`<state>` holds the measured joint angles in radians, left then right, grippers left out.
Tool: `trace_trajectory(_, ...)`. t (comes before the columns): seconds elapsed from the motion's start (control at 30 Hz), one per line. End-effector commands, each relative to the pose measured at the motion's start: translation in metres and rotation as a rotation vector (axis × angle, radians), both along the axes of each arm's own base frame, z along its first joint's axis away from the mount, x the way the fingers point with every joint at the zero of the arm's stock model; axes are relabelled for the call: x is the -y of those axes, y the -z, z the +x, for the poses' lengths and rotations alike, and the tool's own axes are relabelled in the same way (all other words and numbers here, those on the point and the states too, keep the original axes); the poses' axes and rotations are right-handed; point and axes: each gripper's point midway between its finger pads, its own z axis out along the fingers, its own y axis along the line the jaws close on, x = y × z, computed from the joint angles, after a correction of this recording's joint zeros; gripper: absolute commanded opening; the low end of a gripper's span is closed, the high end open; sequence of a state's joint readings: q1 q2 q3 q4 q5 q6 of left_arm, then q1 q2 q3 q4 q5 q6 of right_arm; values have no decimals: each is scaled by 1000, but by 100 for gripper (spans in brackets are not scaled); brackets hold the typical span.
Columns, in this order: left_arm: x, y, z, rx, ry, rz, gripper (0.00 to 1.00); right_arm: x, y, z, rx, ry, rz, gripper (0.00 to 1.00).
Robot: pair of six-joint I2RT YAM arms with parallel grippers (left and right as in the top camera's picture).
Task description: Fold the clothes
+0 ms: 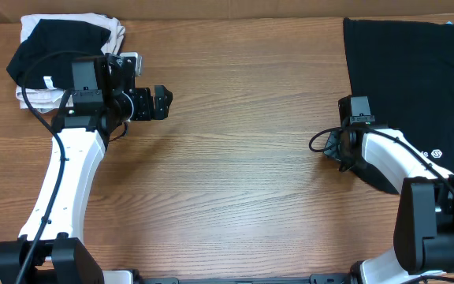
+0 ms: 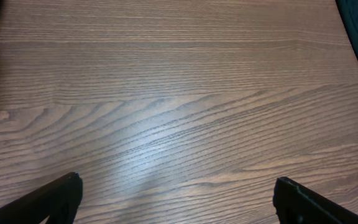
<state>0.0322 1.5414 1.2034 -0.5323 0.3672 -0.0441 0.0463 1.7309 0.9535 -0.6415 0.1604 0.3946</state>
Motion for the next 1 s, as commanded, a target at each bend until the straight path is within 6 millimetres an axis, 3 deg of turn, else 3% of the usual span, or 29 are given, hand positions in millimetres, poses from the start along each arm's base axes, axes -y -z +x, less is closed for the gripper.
trace_trajectory(0.0,5,-5,3,18,31,4,95,4,3,-1,2,9,-15,20)
trace_trajectory(0.13,-3,-1,3,4,0,41,82,6,2,1,12,12,-28,4)
trace_trajectory(0.2,-5,-1,4,6,-7,48,71,3,1,3,13,8,-14,4)
trace_trajectory(0.33,-5,-7,9,32,-16,41,70,-11,-19,6,14,-24,43,4)
trace_trajectory(0.5,-6,-22,16,69,-23,38,72,-40,-82,13,61,-135,122,4)
trace_trajectory(0.57,-6,-29,19,88,-24,37,77,-51,-110,10,83,-174,134,4)
trace_trajectory(0.73,-6,-43,25,122,-25,39,87,-83,-172,-6,126,-287,153,4)
trace_trajectory(0.97,-10,-52,29,143,-39,52,89,-130,-247,-28,235,-445,183,4)
